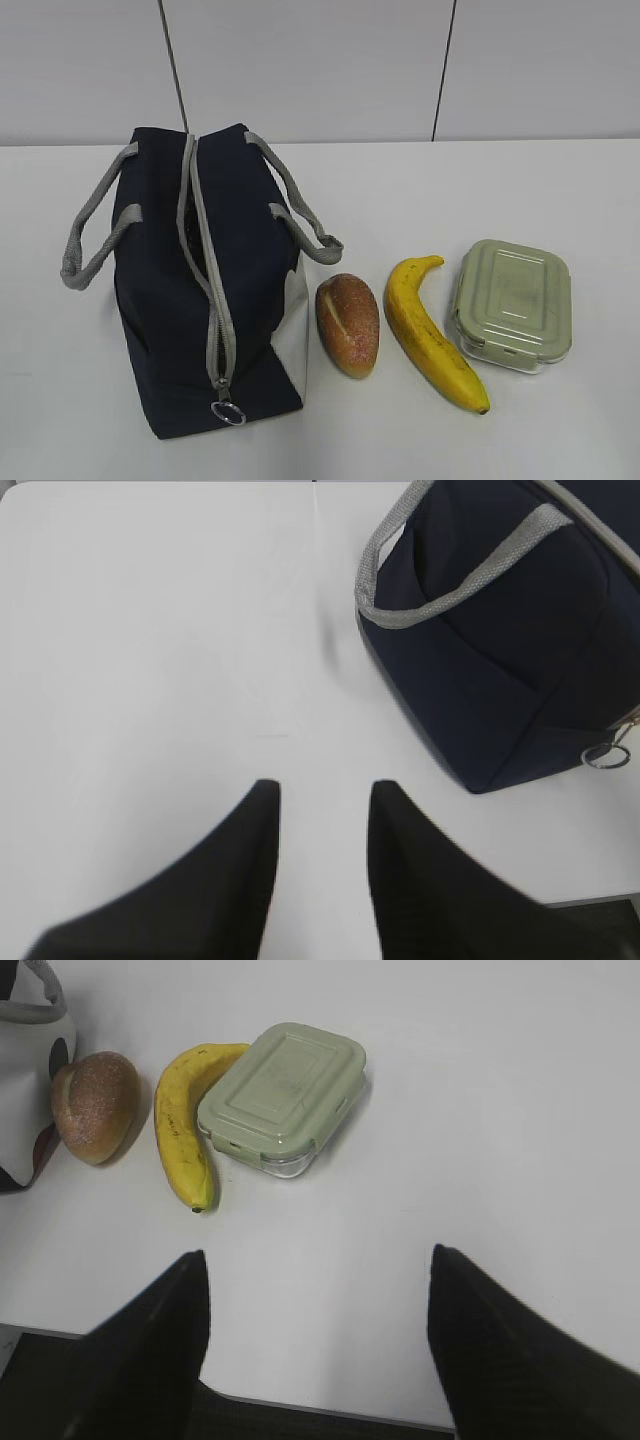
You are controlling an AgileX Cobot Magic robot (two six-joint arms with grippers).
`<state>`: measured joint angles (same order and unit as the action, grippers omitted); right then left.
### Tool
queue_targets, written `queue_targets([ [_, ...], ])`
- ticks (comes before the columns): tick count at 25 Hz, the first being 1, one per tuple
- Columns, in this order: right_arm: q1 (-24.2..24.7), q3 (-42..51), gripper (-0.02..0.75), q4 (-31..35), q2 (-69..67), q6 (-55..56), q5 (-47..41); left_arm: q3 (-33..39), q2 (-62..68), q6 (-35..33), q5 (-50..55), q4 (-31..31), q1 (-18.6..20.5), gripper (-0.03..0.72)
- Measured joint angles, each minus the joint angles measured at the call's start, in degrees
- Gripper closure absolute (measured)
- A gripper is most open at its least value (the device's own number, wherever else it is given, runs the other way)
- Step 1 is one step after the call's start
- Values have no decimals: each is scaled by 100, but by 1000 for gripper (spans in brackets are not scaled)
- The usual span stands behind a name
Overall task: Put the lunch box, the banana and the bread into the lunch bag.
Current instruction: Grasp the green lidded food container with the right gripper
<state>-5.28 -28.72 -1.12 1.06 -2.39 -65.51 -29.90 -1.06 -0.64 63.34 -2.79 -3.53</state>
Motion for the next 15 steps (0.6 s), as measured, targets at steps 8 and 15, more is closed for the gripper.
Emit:
queue_targets([
  [8,0,0,232,0,0,0,0,0,0,0,0,0,0,453],
  [15,0,0,232,0,0,0,0,-166,467,0,-112,-72,0,453],
])
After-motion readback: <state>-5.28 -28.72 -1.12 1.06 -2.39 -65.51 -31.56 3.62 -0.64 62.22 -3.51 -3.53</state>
